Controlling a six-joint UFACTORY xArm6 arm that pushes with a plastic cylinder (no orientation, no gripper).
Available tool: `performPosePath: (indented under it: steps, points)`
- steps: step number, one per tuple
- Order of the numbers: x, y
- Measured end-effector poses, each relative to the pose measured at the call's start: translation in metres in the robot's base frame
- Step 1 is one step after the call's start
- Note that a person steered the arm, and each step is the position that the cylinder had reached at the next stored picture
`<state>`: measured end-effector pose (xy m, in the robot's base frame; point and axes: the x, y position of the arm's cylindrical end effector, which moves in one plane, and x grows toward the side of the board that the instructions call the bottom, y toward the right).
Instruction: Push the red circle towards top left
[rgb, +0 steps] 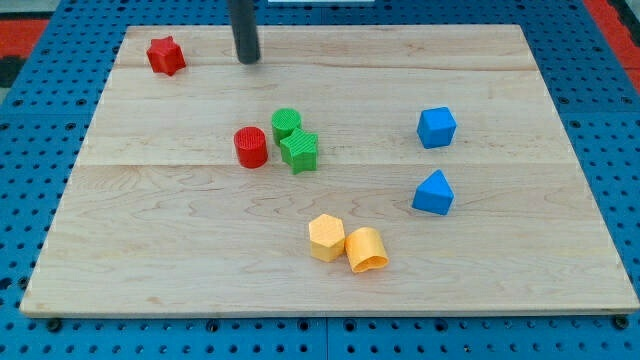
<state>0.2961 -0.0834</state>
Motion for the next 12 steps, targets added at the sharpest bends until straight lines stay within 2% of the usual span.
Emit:
performPosePath:
  steps: [1,2,3,4,5,7,8,9,10,11,12]
  points:
    - [0.101,-0.031]
    - [0.18,-0.075]
    - [0.175,0.026]
    - [0.159,0.055]
    - [0.132,0.051]
    - [0.138,0.047]
    - [0.126,-0.011]
    - [0.139,-0.053]
    - [0.103,-0.067]
    - [0.11,-0.057]
    - [0.142,-0.088]
